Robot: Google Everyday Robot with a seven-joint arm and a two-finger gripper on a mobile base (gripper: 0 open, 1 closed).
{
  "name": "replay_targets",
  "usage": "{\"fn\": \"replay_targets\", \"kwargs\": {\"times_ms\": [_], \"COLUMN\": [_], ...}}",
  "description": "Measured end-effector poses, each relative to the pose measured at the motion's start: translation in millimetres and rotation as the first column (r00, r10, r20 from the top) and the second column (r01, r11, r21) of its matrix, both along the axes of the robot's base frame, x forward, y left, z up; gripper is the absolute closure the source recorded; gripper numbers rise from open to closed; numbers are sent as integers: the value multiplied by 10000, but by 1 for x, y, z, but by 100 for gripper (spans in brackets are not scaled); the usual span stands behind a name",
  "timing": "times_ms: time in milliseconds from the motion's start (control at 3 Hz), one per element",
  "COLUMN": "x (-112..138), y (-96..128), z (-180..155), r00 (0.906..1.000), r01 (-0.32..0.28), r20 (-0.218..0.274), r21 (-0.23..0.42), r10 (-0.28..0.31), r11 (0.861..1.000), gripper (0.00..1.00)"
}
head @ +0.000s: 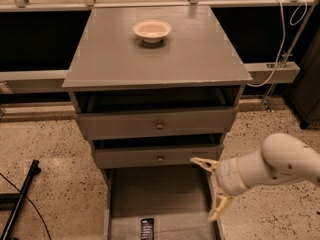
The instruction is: Pick rxbar blueberry from bottom drawer and place on counter
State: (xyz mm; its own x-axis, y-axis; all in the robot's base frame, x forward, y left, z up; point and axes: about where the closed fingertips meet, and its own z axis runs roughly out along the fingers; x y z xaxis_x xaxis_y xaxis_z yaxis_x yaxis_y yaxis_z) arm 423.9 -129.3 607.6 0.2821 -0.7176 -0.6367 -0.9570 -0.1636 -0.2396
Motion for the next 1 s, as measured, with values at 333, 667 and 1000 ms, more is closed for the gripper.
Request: {"fn": "replay_targets", "kwargs": {"times_ms": [333,667,1000], "x": [-1,-18,-25], "y": [102,157,167], "z": [-45,-114,-130], "r00": [9797,9475,9449], "r01": [-1987,-3161,-3128], "r20": [625,323,-74], "r21": [1762,2472,2753], "r10": [1905,3182,3273], "r11": [9641,9160,9091], "gripper": [0,0,0]}}
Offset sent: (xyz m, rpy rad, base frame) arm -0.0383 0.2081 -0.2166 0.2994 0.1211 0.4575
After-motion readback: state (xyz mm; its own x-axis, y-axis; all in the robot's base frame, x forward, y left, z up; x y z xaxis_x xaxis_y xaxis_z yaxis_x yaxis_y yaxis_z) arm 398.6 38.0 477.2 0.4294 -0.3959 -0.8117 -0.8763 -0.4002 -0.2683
